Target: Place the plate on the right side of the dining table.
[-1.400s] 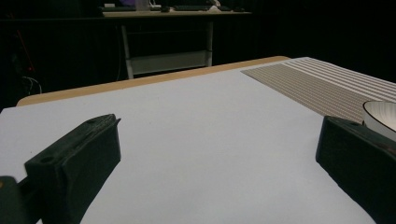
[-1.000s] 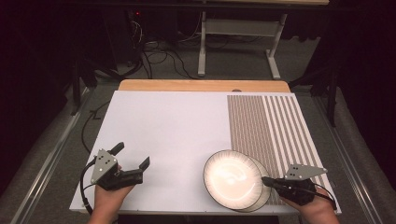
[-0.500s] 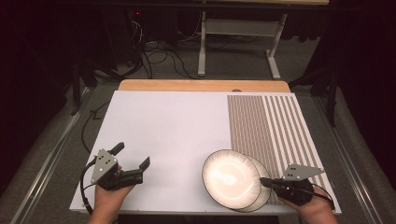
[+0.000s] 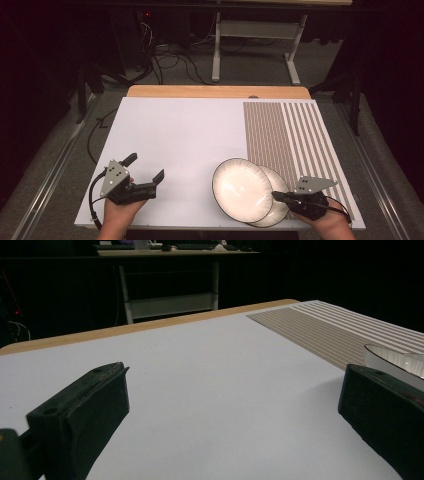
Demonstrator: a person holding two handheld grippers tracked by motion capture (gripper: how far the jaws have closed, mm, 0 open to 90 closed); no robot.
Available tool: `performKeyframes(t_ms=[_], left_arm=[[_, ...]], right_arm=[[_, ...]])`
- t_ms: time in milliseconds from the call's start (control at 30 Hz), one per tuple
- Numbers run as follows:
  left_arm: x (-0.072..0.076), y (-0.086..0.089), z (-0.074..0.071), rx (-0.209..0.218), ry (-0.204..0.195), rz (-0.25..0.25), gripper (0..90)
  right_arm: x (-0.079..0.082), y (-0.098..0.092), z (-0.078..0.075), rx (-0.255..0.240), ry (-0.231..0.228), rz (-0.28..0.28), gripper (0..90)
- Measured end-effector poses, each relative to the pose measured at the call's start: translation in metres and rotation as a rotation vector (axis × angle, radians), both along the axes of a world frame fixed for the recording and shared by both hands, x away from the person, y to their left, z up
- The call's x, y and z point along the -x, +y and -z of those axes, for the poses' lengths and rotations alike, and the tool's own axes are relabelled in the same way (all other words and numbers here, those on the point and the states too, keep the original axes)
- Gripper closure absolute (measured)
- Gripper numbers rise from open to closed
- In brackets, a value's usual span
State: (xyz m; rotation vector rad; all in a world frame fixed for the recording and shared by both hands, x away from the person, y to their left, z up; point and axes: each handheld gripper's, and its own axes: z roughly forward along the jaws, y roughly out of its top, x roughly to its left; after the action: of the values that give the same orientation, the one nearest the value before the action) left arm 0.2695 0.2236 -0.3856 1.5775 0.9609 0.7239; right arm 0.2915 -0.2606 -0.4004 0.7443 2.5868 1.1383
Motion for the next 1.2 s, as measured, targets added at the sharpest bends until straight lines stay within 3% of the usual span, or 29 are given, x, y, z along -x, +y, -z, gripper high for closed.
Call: performKeyframes(t_ms=[267, 500, 600, 700, 833, 900, 967, 1000, 1033, 1200], left_arm=[[0.0, -0.035, -0.01, -0.007, 0.025, 0.105, 0.5], [-0.002, -0.07, -0.014, 0.003, 0.087, 0.192, 0.5], [-0.005, -0.093, -0.012, 0.015, 0.156, 0.242, 0.5], [-0.006, -0.103, -0.01, 0.013, 0.181, 0.262, 0.5], [-0.011, -0.128, -0.005, -0.001, 0.252, 0.321, 0.5], [-0.013, -0.132, -0.004, -0.005, 0.27, 0.329, 0.5], [-0.016, -0.141, 0.0, -0.006, 0.339, 0.361, 1.1], [-0.016, -0.141, 0.0, -0.006, 0.339, 0.361, 1.5], [-0.018, -0.145, 0.003, -0.008, 0.379, 0.379, 2.3], [-0.021, -0.151, 0.008, 0.008, 0.449, 0.411, 11.0]], right_arm=[[-0.001, 0.0, 0.0, 0.002, -0.004, 0.0, 90.0], [0.0, 0.001, 0.0, 0.003, -0.003, 0.006, 90.0], [0.0, 0.001, 0.0, 0.004, -0.008, 0.0, 90.0], [0.0, 0.0, 0.0, 0.002, -0.004, 0.003, 90.0], [0.0, 0.001, 0.0, 0.005, -0.011, -0.002, 90.0], [0.0, 0.001, 0.0, 0.004, -0.01, -0.001, 90.0], [0.0, 0.001, 0.0, 0.004, -0.01, -0.002, 90.0], [0.0, 0.001, 0.0, 0.002, -0.004, -0.002, 90.0], [0.0, 0.002, 0.0, 0.005, -0.007, -0.008, 90.0], [0.0, 0.006, 0.0, 0.012, -0.004, -0.012, 90.0]])
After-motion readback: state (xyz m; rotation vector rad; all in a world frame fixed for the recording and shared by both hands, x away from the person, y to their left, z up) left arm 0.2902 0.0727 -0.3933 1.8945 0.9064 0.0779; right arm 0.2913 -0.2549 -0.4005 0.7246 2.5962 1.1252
